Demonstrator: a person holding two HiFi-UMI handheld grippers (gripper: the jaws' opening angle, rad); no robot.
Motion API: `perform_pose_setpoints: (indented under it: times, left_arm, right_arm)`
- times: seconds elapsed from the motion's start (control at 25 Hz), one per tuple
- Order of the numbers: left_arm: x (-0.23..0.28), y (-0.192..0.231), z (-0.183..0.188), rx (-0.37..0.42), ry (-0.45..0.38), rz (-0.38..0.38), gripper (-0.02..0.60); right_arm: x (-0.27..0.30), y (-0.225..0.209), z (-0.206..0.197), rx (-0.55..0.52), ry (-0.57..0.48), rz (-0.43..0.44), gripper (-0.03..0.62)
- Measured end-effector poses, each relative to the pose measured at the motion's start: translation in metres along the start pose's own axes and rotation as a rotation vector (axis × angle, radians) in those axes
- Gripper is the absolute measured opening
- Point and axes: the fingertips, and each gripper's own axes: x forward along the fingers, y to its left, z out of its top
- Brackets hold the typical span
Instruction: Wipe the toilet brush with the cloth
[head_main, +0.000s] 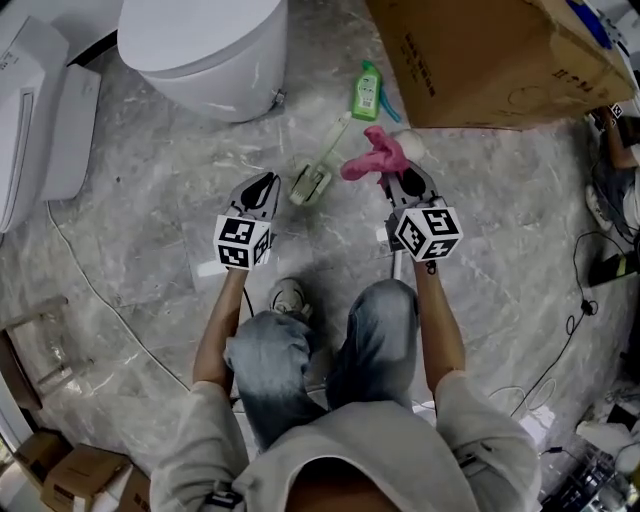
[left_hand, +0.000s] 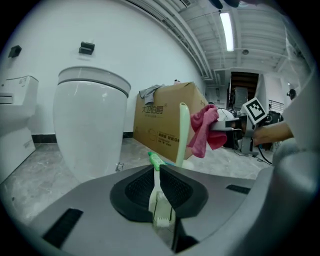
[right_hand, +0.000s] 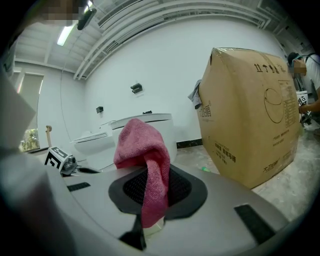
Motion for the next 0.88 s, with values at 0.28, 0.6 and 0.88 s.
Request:
perform_pose_setpoints:
  times: [0.28,0.6,0.88]
  left_arm:
    - [0.04,-0.037,-0.023,0.023,0.051,-0.118,0.19]
    - [0.077,-0.05,-0.047,0.11,0.111,-0.136,0.206]
    - [0.093,-0.049,-0.054,0.13,0.115,-0.103,0.187]
  right_arm:
    - [0.001,0.004,-0.006,0.012,-0.017,0.024,0.065]
    - [0.004,0.002,-0.01,0.003,0.006,0.04,0.066]
    - [0.004,0.004,-0.008,-0.018,0.014,0.047,0.066]
